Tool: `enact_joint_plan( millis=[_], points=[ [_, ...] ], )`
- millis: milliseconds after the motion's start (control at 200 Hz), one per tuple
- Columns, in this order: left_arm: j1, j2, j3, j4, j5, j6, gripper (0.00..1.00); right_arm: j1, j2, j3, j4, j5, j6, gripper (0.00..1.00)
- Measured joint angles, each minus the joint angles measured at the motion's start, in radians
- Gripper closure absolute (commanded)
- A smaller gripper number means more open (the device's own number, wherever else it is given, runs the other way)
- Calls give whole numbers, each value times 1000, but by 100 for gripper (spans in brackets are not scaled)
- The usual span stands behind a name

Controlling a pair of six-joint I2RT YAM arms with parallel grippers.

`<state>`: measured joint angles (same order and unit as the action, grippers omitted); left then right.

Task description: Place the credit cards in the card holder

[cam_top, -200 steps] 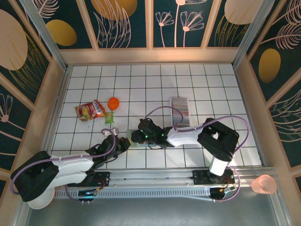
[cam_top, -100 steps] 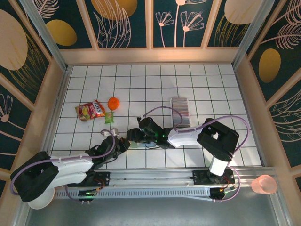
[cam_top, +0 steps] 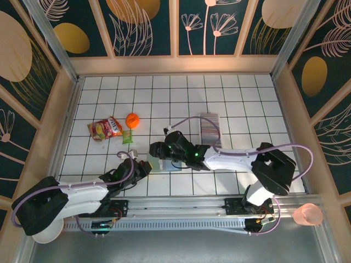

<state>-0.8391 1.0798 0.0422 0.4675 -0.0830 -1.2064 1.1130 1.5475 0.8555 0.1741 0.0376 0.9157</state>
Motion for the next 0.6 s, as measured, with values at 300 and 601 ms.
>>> enact_joint_plan(
  millis=[300,601],
  points=[
    [0,-6,0,0,4,0,100,30,-16,-92,-188,61,32,52],
    [0,-15,0,-3,5,0,100,31,49,-92,-187,71,35,52]
  ],
)
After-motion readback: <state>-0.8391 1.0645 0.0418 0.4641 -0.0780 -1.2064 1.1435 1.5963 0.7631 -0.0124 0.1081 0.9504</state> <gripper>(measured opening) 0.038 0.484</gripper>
